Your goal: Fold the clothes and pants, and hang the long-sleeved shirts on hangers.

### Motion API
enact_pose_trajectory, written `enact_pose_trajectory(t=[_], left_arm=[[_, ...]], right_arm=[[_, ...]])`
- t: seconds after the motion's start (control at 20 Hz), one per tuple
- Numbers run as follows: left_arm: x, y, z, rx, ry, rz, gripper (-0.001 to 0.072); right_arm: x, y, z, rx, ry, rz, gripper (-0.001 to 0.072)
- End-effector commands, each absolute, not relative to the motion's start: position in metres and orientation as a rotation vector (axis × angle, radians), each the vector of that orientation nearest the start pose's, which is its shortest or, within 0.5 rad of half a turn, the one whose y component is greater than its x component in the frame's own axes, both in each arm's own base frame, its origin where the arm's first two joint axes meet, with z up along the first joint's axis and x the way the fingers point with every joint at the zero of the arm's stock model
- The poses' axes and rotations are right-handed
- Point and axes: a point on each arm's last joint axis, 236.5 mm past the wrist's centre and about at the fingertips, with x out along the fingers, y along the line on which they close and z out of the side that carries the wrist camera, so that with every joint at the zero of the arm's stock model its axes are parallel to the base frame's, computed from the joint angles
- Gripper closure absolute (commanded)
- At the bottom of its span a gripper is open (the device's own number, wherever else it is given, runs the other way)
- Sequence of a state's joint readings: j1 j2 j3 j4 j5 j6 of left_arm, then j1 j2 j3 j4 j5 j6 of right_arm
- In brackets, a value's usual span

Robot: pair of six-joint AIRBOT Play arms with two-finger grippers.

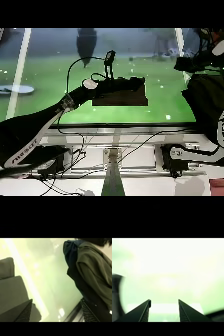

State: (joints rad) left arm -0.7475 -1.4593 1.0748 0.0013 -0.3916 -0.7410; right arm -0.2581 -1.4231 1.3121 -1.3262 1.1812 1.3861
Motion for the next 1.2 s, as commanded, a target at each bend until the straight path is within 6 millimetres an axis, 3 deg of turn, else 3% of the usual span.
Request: enact_pose_trajectory(t=[0.0, 0.2, 0.3, 0.45, 0.55, 0.7, 0.85, 0.9, 1.0, 1.05, 1.1, 1.15], left_arm=[[0.347, -0.434, 0.070, -0.567, 0.770, -0.896, -0.0013], [0.342, -0.407, 0.049, -0.212, 0.753, -0.995, -0.0002], [0.347, -0.378, 0.035, -0.167, 0.837, -0.960, 0.0069], [0.359, -0.301, 0.006, -0.044, 1.002, -0.829, 0.0069], [0.360, -0.233, -0.008, 0.086, 1.114, -0.714, 0.0069], [0.355, -0.143, -0.007, 0.165, 1.236, -0.540, 0.0069], [0.348, -0.102, 0.005, 0.117, 1.277, -0.468, 0.0069], [0.348, -0.094, 0.007, 0.104, 1.278, -0.450, 0.0068], [0.352, -0.079, 0.007, 0.089, 1.277, -0.415, 0.0069], [0.353, -0.068, 0.006, 0.107, 1.280, -0.388, 0.0069], [0.353, -0.051, 0.005, 0.152, 1.290, -0.346, 0.0069], [0.351, -0.031, 0.006, 0.215, 1.301, -0.300, 0.0119]], right_arm=[[0.377, -0.051, -0.048, 0.448, 1.374, 0.095, 0.0304], [0.358, 0.048, -0.071, 0.689, 1.387, 0.450, 0.0253], [0.360, 0.076, -0.083, 0.686, 1.382, 0.471, 0.0228], [0.373, 0.111, -0.098, 0.601, 1.357, 0.453, 0.0226], [0.381, 0.132, -0.102, 0.566, 1.334, 0.429, 0.0226], [0.380, 0.155, -0.115, 0.601, 1.368, 0.383, 0.0226], [0.364, 0.179, -0.120, 0.582, 1.419, 0.442, 0.0230], [0.362, 0.187, -0.118, 0.555, 1.415, 0.474, 0.0284], [0.362, 0.201, -0.110, 0.480, 1.393, 0.555, 0.0553], [0.364, 0.206, -0.103, 0.439, 1.379, 0.597, 0.0643], [0.370, 0.207, -0.093, 0.401, 1.364, 0.629, 0.0701], [0.378, 0.202, -0.081, 0.359, 1.343, 0.644, 0.0700]])
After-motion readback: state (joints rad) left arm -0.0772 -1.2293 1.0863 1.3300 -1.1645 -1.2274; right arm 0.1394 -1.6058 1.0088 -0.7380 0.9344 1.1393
